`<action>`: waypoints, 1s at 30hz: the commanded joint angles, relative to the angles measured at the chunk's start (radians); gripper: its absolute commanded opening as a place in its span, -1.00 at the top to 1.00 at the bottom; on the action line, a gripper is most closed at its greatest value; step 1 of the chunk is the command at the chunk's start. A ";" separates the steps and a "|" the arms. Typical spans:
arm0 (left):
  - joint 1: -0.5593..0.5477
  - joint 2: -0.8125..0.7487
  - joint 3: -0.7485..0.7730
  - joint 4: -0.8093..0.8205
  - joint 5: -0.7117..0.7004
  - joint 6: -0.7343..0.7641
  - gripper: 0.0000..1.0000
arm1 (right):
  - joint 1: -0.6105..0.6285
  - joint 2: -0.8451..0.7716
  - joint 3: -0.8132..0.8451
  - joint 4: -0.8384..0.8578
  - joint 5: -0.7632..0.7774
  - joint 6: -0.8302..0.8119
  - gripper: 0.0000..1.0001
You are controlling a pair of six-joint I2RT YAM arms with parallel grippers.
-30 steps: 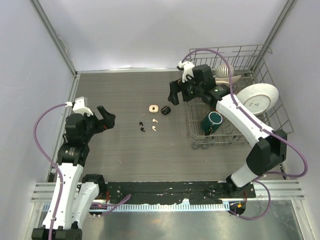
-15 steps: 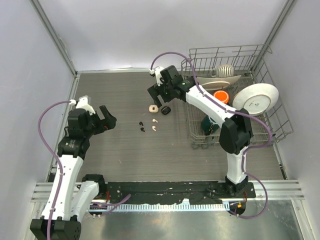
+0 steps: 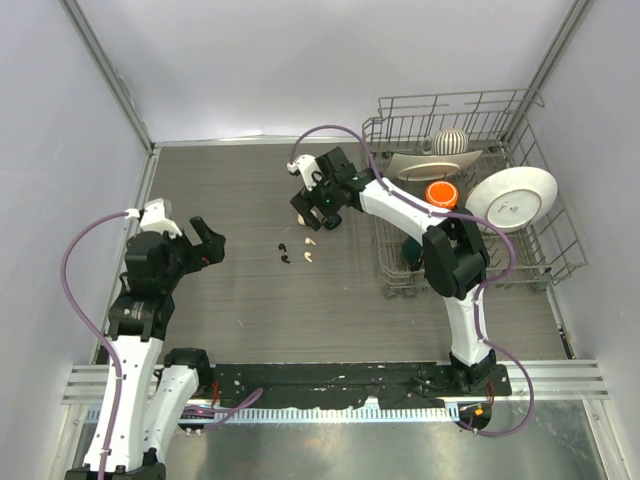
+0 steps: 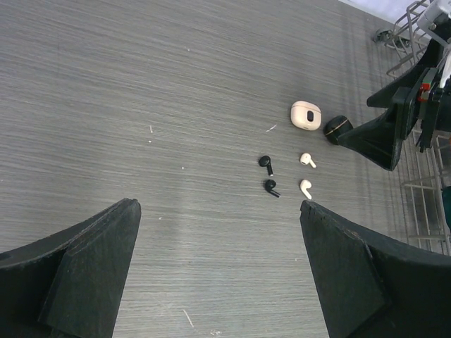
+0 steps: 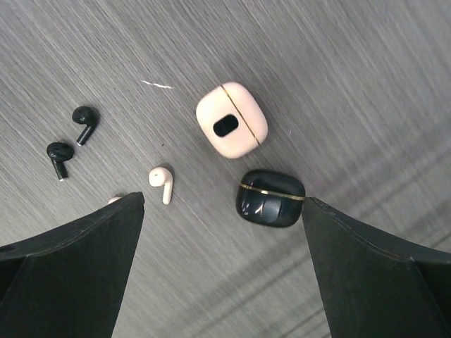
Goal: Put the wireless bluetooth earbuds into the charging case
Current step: Pick up the charging case at the center of the board.
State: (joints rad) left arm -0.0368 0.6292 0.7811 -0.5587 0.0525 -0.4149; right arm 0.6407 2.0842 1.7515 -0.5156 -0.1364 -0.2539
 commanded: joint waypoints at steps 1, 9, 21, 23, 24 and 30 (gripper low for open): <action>0.006 0.004 -0.003 0.025 -0.002 0.014 -1.00 | 0.008 -0.010 -0.030 0.120 -0.074 -0.211 -0.99; 0.006 -0.017 -0.022 0.048 0.013 0.021 -0.99 | 0.005 0.033 -0.066 0.164 -0.114 -0.439 -0.99; 0.006 -0.002 -0.022 0.049 0.018 0.027 -1.00 | -0.047 0.094 -0.031 0.178 -0.233 -0.585 -0.93; 0.006 0.003 -0.020 0.049 0.017 0.025 -1.00 | -0.061 0.115 -0.014 0.175 -0.252 -0.581 -0.90; 0.008 0.004 -0.020 0.049 0.017 0.025 -1.00 | -0.064 0.120 0.002 0.172 -0.270 -0.579 -0.89; 0.006 0.004 -0.020 0.048 0.017 0.028 -0.99 | -0.067 0.163 0.057 0.149 -0.316 -0.582 -0.81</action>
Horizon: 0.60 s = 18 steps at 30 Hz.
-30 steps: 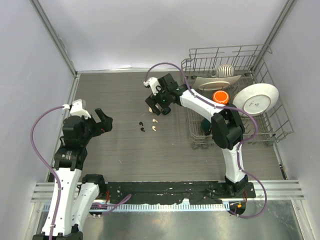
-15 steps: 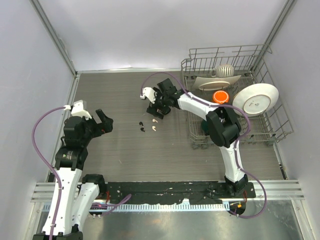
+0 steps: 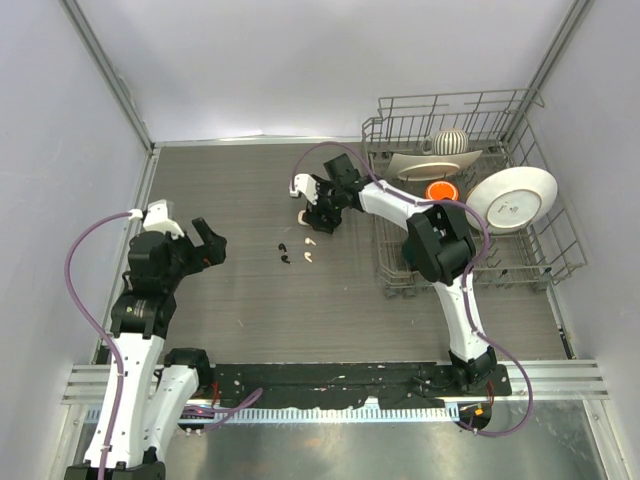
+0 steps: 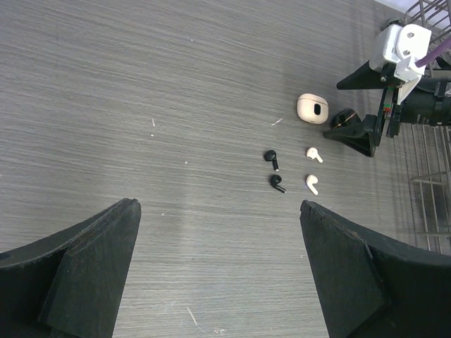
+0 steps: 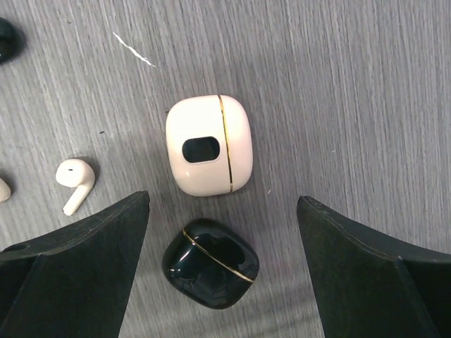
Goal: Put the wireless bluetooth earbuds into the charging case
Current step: Pick up the charging case at the center of the board.
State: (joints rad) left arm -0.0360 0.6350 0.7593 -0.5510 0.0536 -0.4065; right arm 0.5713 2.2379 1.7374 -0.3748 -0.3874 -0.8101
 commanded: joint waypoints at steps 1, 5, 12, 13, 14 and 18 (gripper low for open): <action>0.005 -0.004 0.000 0.040 0.018 0.021 -1.00 | 0.002 0.014 0.077 -0.001 -0.073 -0.029 -0.81; 0.005 -0.024 -0.012 0.051 0.025 0.021 -1.00 | 0.002 0.042 0.108 -0.024 -0.097 -0.035 -0.81; 0.005 -0.020 -0.012 0.049 0.034 0.020 -1.00 | 0.002 0.091 0.163 -0.061 -0.111 -0.043 -0.79; 0.005 -0.018 -0.011 0.049 0.034 0.021 -1.00 | 0.002 0.098 0.165 -0.061 -0.110 -0.043 -0.75; 0.005 -0.018 -0.011 0.048 0.037 0.021 -0.99 | 0.002 0.100 0.165 -0.061 -0.110 -0.043 -0.72; 0.005 -0.018 -0.012 0.049 0.040 0.020 -1.00 | 0.001 0.117 0.171 -0.065 -0.107 -0.035 -0.59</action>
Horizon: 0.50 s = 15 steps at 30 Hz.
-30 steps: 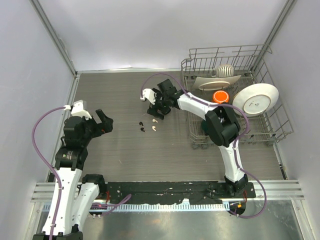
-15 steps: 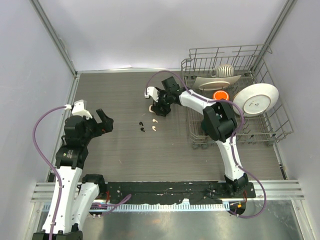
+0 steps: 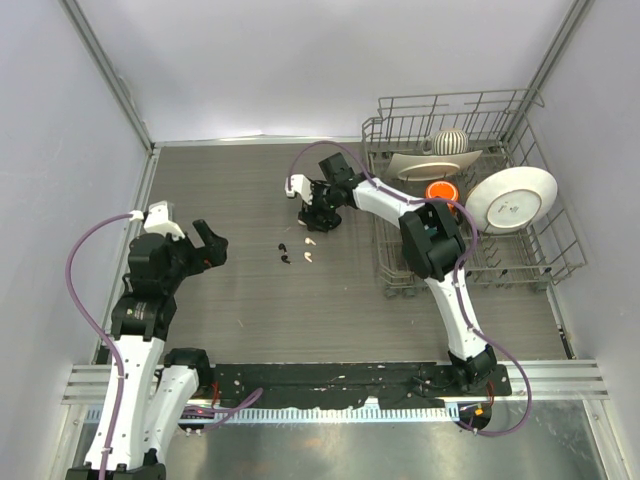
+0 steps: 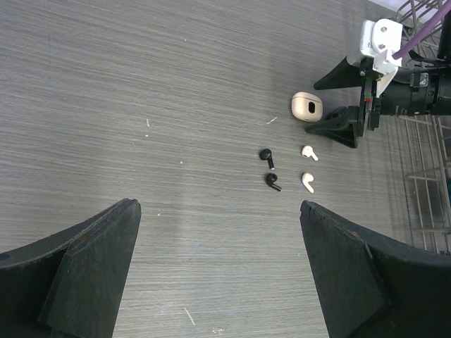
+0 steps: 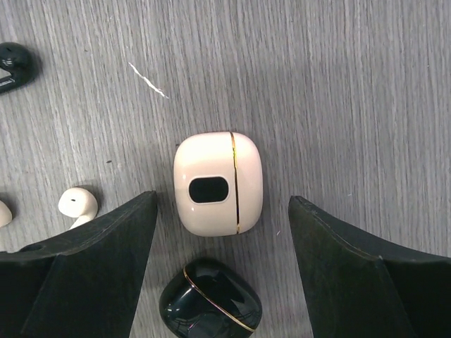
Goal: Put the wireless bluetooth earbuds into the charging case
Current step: Pick up the charging case at the center of the board.
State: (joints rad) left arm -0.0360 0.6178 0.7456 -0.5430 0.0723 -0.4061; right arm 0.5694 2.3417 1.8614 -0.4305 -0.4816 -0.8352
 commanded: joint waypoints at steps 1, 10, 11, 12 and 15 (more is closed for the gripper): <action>0.005 -0.001 0.001 0.044 0.021 0.020 -1.00 | 0.004 0.016 0.047 -0.013 -0.009 -0.010 -0.57; 0.005 0.017 0.008 0.032 0.009 0.010 -0.99 | 0.004 0.028 0.055 -0.017 0.006 0.008 -0.03; 0.005 0.020 0.011 0.026 0.009 0.009 -0.99 | 0.004 0.027 0.051 -0.017 0.006 0.010 -0.02; 0.005 0.029 0.015 0.026 0.012 0.009 -1.00 | 0.004 0.027 0.050 -0.014 0.008 0.018 0.07; 0.007 0.039 0.020 0.017 0.009 0.000 -0.99 | 0.004 0.022 0.042 -0.004 0.009 0.028 0.22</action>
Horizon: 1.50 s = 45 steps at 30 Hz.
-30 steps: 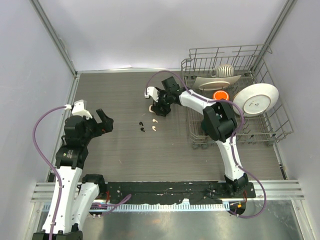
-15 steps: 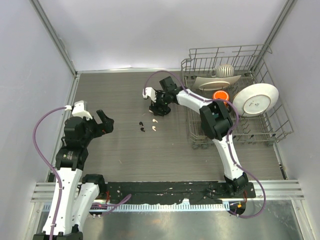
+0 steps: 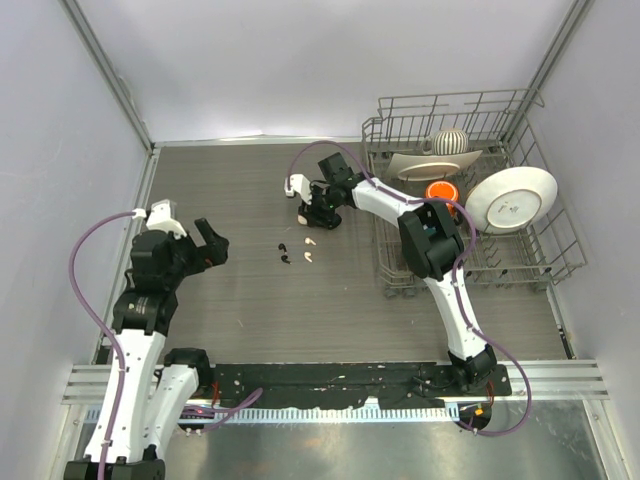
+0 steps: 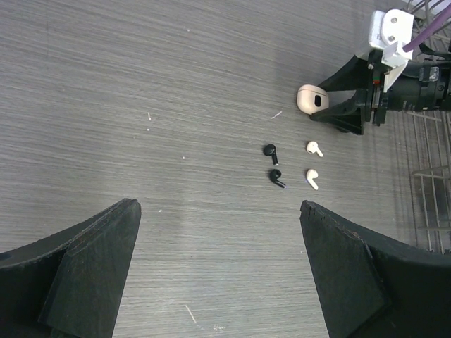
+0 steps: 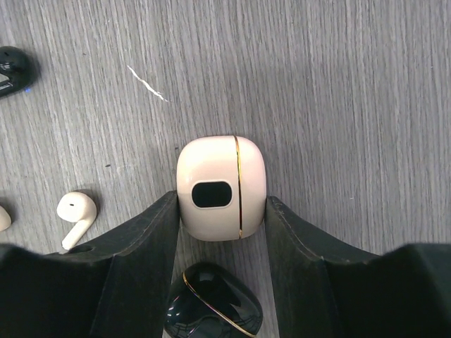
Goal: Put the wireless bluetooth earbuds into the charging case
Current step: Pick up the charging case at the center of the board.
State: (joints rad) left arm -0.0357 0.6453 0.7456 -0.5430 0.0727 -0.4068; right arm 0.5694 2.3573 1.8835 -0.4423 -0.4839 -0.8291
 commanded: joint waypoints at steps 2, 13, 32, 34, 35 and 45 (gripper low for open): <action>0.005 0.014 0.021 0.011 0.006 -0.010 -0.99 | 0.004 0.003 0.025 0.010 0.015 0.041 0.49; 0.005 -0.013 0.026 -0.028 -0.007 -0.095 -0.99 | 0.010 -0.093 -0.064 0.204 -0.018 0.163 0.99; 0.005 -0.047 -0.025 0.078 0.255 -0.067 -1.00 | 0.124 -0.506 -0.458 0.510 0.022 0.329 0.99; 0.007 -0.018 -0.029 0.104 0.360 -0.069 -0.99 | 0.141 -0.596 -0.541 0.536 0.025 0.358 0.99; 0.005 -0.010 -0.032 0.112 0.392 -0.067 -1.00 | 0.158 -0.621 -0.566 0.559 0.027 0.392 0.99; 0.007 0.056 -0.092 0.360 0.691 -0.277 -0.92 | 0.299 -0.874 -0.817 0.695 0.126 0.505 0.98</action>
State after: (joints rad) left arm -0.0341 0.7185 0.6758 -0.3794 0.5995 -0.5541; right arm 0.8337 1.5387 1.0958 0.1497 -0.4194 -0.3847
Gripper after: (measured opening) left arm 0.967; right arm 0.536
